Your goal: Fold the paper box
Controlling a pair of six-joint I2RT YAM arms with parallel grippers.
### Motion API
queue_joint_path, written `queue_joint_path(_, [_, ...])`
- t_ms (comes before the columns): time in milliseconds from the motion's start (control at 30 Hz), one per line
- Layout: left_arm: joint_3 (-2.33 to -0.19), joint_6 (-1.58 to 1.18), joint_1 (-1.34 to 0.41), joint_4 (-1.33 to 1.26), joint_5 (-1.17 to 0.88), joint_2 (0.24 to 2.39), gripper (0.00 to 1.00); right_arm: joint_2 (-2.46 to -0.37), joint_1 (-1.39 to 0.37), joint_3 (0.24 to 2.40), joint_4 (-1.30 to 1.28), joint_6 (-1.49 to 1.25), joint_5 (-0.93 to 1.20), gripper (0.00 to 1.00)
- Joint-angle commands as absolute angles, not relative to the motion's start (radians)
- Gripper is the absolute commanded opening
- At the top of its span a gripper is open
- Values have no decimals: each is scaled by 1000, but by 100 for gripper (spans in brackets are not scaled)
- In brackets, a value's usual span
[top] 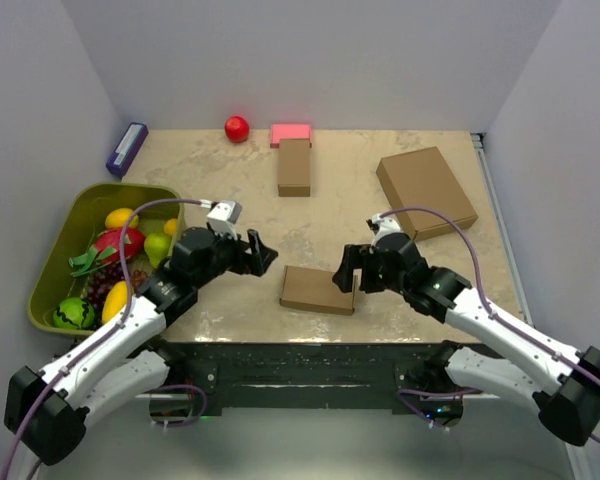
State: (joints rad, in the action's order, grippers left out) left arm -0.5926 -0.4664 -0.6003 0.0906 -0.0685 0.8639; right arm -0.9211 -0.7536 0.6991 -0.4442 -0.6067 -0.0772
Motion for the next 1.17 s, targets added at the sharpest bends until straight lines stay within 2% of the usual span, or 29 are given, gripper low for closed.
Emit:
queue_joint_path(0, [-630, -408, -450, 58, -153, 907, 88, -1021, -619, 736, -275, -523, 4, 90])
queue_joint_path(233, [-718, -330, -248, 90, -225, 950, 89, -1083, -338, 765, -179, -413, 146, 91])
queue_joint_path(433, [-799, -200, -164, 172, -225, 865, 94, -968, -149, 824, -282, -328, 166, 93])
queue_joint_path(533, [-818, -175, -166, 202, -212, 833, 98, -876, -141, 850, -324, -308, 94, 95])
queue_joint_path(700, [-851, -178, -166, 261, -189, 824, 98, -782, -141, 859, -324, -310, 57, 97])
queue_joint_path(1133, [-841, -179, -166, 268, -187, 790, 99, -770, -141, 870, -364, -276, 35, 97])
